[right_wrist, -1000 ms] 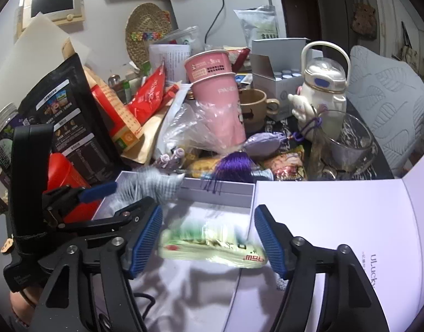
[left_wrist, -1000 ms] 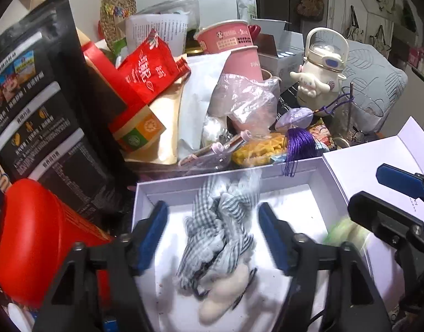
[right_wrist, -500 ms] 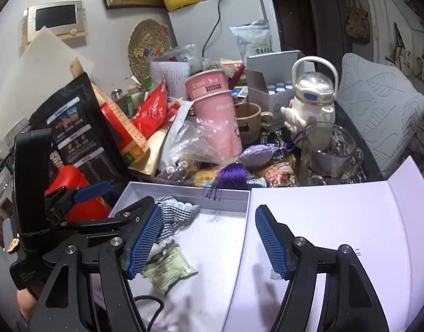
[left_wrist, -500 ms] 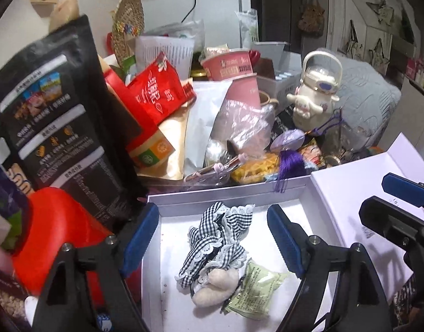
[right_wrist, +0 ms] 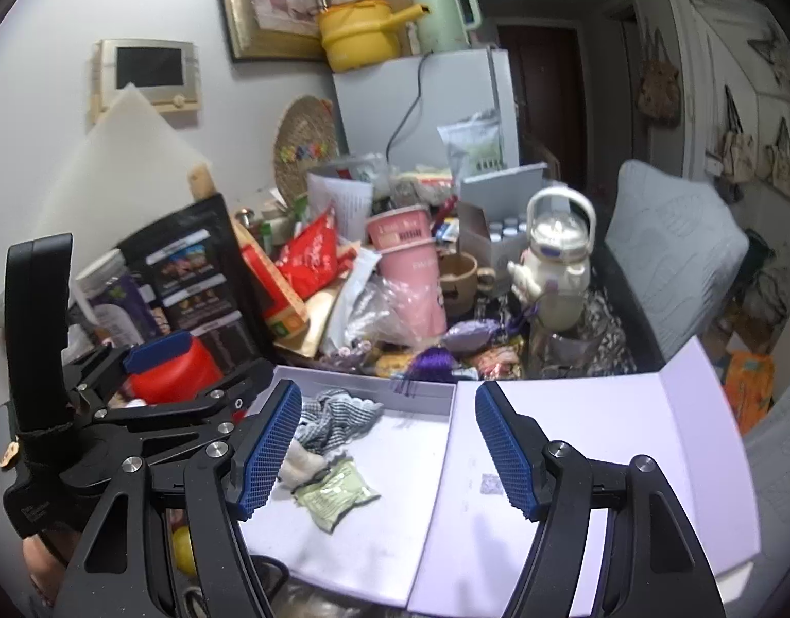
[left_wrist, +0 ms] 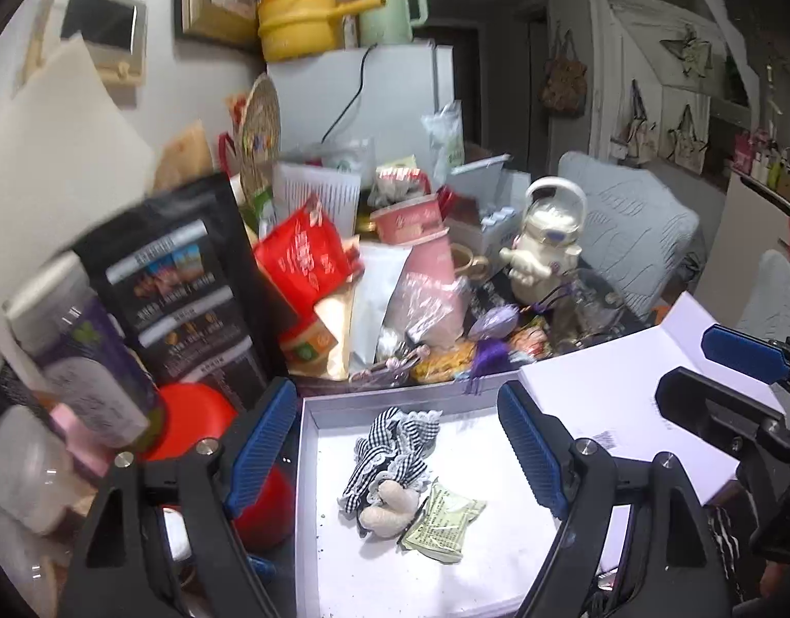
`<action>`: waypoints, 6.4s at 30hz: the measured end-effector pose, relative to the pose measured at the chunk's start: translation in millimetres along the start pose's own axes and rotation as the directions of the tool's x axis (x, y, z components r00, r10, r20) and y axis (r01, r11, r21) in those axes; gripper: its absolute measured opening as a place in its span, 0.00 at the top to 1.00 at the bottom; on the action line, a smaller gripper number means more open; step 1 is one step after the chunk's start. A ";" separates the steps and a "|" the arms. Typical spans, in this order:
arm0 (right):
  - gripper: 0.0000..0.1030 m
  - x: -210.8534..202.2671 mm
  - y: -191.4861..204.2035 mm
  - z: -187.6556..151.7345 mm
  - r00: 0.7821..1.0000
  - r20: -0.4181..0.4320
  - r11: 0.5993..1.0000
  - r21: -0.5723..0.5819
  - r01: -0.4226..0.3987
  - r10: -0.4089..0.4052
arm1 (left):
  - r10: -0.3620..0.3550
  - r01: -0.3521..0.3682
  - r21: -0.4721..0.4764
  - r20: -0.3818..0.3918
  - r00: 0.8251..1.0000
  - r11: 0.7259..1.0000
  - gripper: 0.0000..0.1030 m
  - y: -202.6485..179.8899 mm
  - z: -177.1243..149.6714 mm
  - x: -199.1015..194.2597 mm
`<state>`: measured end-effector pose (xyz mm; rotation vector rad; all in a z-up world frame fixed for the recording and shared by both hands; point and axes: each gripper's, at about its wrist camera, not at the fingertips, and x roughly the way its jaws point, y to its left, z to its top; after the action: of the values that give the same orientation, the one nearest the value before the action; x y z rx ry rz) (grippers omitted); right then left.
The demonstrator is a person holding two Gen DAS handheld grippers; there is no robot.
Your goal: Organize soft objects
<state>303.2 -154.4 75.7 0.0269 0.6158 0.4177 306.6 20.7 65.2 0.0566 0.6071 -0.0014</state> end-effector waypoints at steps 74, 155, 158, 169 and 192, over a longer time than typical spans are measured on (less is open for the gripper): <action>0.28 -153.2 41.4 -226.6 0.994 -0.105 1.000 0.021 -0.015 0.017 | -0.110 0.107 -0.050 -0.071 0.991 0.993 0.21 -16.5 -218.9 -181.0; 0.68 -17.7 35.2 -246.7 0.927 -0.371 0.998 0.001 -0.067 0.063 | -0.078 0.028 -0.158 -0.318 0.945 0.987 0.33 19.4 -230.5 -23.4; 0.71 -22.7 37.3 -249.1 0.932 -0.358 0.999 0.010 -0.054 0.054 | -0.099 0.046 -0.172 -0.312 0.945 0.984 0.37 21.2 -233.1 -35.5; 0.72 -53.0 52.4 -262.9 0.935 -0.342 0.996 0.023 -0.091 0.093 | -0.161 0.100 -0.193 -0.334 0.929 0.976 0.37 29.6 -254.9 -87.8; 0.71 -61.7 42.9 -278.7 0.928 -0.367 0.998 0.049 -0.048 0.062 | -0.101 0.066 -0.106 -0.375 0.922 0.992 0.00 7.9 -281.6 -79.0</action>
<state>84.2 -166.4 -111.9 0.0031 0.9969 0.4691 81.2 42.5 -120.2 -0.0605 0.9976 -0.0466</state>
